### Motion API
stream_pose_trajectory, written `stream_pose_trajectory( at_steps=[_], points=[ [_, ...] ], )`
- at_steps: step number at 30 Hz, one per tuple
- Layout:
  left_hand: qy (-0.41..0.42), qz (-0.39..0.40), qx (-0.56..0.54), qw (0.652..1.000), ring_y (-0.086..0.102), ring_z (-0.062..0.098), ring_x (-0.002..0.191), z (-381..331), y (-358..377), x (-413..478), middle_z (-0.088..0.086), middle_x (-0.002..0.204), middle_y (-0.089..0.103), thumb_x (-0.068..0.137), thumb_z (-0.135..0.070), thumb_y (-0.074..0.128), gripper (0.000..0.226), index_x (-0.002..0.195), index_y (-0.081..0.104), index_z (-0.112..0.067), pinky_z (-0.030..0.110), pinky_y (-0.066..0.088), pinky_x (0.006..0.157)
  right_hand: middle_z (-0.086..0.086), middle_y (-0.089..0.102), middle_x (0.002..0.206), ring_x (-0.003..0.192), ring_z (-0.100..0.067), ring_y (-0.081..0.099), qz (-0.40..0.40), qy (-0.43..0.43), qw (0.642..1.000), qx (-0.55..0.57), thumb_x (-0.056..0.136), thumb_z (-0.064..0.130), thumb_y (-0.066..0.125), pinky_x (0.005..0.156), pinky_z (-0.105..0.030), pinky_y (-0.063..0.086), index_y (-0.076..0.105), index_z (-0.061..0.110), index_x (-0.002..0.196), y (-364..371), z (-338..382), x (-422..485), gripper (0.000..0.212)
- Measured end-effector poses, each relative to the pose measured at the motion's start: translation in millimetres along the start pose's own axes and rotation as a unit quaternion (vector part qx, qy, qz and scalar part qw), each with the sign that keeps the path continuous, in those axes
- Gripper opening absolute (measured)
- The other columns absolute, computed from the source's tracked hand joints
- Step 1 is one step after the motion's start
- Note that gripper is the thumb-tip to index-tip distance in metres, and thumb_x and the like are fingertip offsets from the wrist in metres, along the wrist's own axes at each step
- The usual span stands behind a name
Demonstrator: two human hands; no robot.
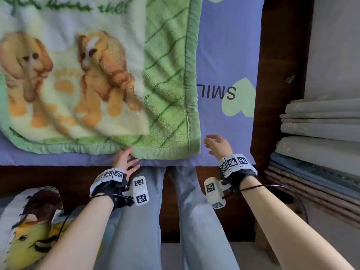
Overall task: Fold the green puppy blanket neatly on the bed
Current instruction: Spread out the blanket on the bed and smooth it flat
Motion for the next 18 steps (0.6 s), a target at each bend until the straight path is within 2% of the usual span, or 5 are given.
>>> stream_pose_trajectory(
  at_steps=[3, 8, 13, 15, 18],
  points=[
    [-0.01, -0.023, -0.037, 0.999, 0.056, 0.026, 0.109, 5.2, 8.5, 11.8, 0.012, 0.137, 0.046, 0.087, -0.026, 0.065, 0.06, 0.138, 0.034, -0.022, 0.037, 0.055, 0.077, -0.01, 0.066, 0.116, 0.106, -0.023, 0.064, 0.025, -0.026, 0.999, -0.001, 0.086, 0.035, 0.067, 0.096, -0.044, 0.05, 0.058, 0.013, 0.122, 8.4, -4.2, 4.9, 0.043],
    [0.031, -0.097, -0.061, 0.993, 0.055, 0.038, 0.113, 12.1, 15.8, 31.7, 0.019, 0.138, 0.04, 0.081, -0.016, 0.072, 0.062, 0.131, 0.036, -0.022, 0.045, 0.058, 0.079, -0.005, 0.066, 0.096, 0.085, -0.019, 0.062, -0.004, -0.054, 0.998, 0.008, 0.079, 0.037, 0.074, 0.085, -0.036, 0.051, 0.058, 0.01, 0.117, 23.5, -14.1, 19.1, 0.049],
    [-0.001, -0.093, -0.027, 0.995, 0.061, 0.037, 0.108, 15.0, 5.0, 58.8, 0.02, 0.131, 0.052, 0.078, -0.019, 0.075, 0.065, 0.131, 0.04, -0.007, 0.04, 0.058, 0.077, 0.0, 0.037, 0.075, 0.064, -0.011, 0.036, 0.015, -0.083, 0.996, -0.039, 0.079, 0.043, 0.073, 0.06, -0.019, 0.031, 0.049, 0.02, 0.065, 43.6, -24.8, 29.8, 0.036],
    [0.013, -0.082, 0.034, 0.996, 0.063, 0.03, 0.109, 18.2, -0.2, 67.2, 0.018, 0.133, 0.054, 0.078, -0.026, 0.076, 0.074, 0.137, 0.037, -0.006, 0.031, 0.057, 0.072, -0.004, 0.036, 0.085, 0.068, -0.015, 0.036, 0.01, -0.069, 0.997, -0.026, 0.08, 0.043, 0.072, 0.065, -0.02, 0.037, 0.043, 0.012, 0.061, 47.8, -27.8, 34.8, 0.046],
    [0.03, -0.095, 0.044, 0.994, 0.064, 0.029, 0.106, 22.8, -6.1, 77.5, 0.017, 0.13, 0.056, 0.075, -0.028, 0.078, 0.079, 0.138, 0.036, -0.006, 0.03, 0.056, 0.068, -0.01, 0.039, 0.097, 0.08, -0.02, 0.044, -0.013, -0.061, 0.998, -0.024, 0.084, 0.042, 0.068, 0.086, -0.039, 0.048, 0.058, -0.003, 0.08, 49.8, -28.1, 42.2, 0.046]
  ],
)
Point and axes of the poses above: each hand's wrist, its own x-axis towards the middle knuckle, its own y-axis out of the palm, z = x × y, the point moved 3 cm from there along x, towards the middle knuckle
